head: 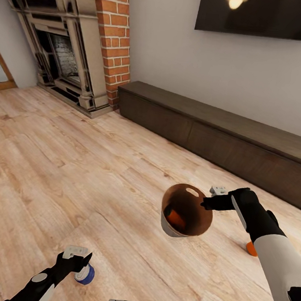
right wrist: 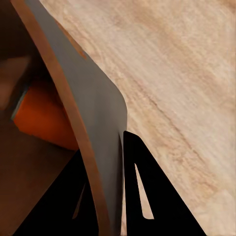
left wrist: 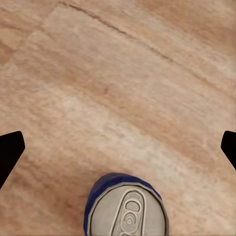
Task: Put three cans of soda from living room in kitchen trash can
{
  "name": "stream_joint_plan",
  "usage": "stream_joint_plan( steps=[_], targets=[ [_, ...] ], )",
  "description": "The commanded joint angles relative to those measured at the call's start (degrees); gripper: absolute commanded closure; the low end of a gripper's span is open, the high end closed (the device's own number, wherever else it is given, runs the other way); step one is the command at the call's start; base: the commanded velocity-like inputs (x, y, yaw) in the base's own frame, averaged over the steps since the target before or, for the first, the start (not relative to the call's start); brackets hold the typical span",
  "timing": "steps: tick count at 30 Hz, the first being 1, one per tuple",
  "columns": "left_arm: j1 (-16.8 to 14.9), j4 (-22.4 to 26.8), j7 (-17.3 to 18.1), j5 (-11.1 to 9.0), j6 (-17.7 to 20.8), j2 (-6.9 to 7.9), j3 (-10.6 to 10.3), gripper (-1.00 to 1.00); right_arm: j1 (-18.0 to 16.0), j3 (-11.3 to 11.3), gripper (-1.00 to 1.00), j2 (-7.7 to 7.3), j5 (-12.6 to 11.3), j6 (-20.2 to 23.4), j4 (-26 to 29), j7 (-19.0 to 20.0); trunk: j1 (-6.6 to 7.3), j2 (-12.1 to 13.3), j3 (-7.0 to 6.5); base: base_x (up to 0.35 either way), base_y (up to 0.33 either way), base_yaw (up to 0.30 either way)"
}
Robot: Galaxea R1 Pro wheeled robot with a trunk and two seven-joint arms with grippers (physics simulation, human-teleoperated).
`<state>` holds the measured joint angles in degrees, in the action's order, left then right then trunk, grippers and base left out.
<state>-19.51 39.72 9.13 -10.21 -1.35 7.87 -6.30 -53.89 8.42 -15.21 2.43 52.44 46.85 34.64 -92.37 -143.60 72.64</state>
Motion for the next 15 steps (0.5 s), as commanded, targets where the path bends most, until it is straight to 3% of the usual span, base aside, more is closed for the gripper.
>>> stream_joint_plan(
  steps=[1,15],
  targets=[
    [0.0,0.0,0.0,0.0,0.0,0.00,0.0,-1.00,0.1,0.1,1.00,0.04,-1.1,0.6,0.8,0.4,0.00,0.0,0.00,0.005,0.000,0.000],
    [0.0,0.0,-0.1,0.2,-0.3,-0.04,-0.1,-1.00,0.5,0.1,1.00,0.09,-1.1,0.7,2.3,0.4,0.00,0.0,0.00,0.001,0.000,0.000]
  ],
)
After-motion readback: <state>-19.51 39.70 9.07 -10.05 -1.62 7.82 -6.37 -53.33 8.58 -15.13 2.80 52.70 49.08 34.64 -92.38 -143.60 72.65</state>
